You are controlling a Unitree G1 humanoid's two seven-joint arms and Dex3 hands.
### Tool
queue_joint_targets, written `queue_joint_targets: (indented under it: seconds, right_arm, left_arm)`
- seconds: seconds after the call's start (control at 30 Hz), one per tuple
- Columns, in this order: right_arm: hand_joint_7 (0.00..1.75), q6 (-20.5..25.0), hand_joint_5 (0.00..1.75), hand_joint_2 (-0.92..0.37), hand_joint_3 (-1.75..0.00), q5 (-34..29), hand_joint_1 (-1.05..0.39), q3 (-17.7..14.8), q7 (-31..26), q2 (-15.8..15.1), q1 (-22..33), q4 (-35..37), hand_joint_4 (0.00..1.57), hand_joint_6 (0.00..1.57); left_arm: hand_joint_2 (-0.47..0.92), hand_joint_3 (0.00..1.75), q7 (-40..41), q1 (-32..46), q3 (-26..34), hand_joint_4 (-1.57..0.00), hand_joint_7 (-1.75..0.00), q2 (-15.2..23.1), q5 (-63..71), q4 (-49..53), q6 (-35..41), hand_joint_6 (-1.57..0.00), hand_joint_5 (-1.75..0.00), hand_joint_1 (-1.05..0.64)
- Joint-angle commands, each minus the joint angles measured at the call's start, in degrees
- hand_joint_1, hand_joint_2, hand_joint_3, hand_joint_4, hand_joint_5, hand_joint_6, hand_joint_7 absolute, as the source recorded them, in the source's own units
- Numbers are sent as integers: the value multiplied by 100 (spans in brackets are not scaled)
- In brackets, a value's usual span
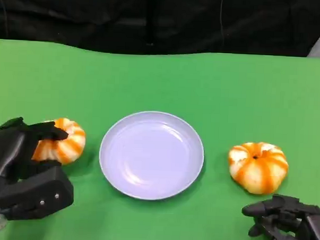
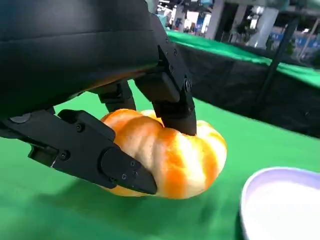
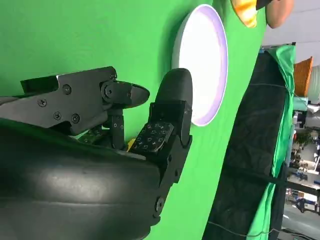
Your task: Grasp the bread from the table and place it into the plate.
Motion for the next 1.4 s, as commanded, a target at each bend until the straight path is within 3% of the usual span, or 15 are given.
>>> queue_joint_targets:
  seconds: [0.03, 0.5, 1.03, 1.4]
  right_arm:
    - [61, -30, 122, -92, -35, 6, -1, -41, -38, -73, -19, 27, 77, 96]
    - [61, -4, 122, -92, -34, 30, -2, -31, -49, -59, -50, 39, 77, 97]
    - [62, -14, 122, -92, -36, 70, 0, -37, -11, -54, -45, 48, 77, 96]
    - [62, 13, 123, -92, -36, 23, 0, -23, -56, -52, -18, -22, 77, 96]
  left_arm:
    - [89, 0, -1, 222, 173, -81, -23, 105, -169, -532, -234, -120, -99, -4]
    - [91, 1, -631, 994, 497, -76, -15, -119, -457, -2554, -23, -125, -105, 1]
    - [91, 1, -1269, 1316, 562, -73, -11, -638, -624, -3408, 439, -126, -108, 4]
    - [90, 0, -1551, 1126, 129, -74, -9, -1017, -398, -3369, 591, -126, -104, 2]
